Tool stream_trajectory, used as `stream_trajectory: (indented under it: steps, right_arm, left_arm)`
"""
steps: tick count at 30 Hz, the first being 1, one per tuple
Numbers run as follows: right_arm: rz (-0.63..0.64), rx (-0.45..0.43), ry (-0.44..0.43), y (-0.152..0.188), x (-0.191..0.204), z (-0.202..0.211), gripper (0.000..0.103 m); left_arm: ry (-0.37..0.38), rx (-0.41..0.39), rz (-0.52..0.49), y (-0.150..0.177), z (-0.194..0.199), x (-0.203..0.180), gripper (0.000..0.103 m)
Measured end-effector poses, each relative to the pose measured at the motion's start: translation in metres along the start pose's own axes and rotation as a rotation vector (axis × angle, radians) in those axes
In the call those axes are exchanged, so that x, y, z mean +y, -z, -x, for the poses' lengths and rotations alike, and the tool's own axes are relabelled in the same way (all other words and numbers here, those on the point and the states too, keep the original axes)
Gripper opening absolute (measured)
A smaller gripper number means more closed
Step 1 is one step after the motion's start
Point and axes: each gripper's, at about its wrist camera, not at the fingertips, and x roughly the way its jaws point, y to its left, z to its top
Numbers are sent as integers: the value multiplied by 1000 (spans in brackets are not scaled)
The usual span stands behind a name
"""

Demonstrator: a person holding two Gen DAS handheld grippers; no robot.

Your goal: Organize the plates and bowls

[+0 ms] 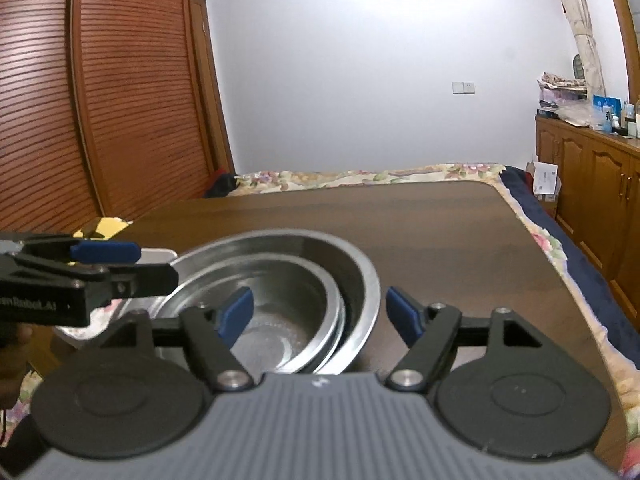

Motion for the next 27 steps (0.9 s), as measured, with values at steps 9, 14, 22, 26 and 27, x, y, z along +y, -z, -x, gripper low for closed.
stream_trajectory:
  steps: [9,14,22,26,27]
  right_arm:
    - [-2,-9,-13,9,4,3,73]
    - [-10,-17,-22,9,3,3,68]
    - [-16,-34,-6,10,2,2,64]
    - [-26,-33,-8,12,3,0,54]
    - [-30,-20,-19,13,2,-2,50]
  left_arm:
    - [23,49,25,6,-7,-1,71]
    - [32,71,29,8,-11,-4,65]
    - [15,75,51,8,-15,-4,53]
    - [17,83,32,10,-16,-7,46]
    - [17,85,28,11,-16,-8,45]
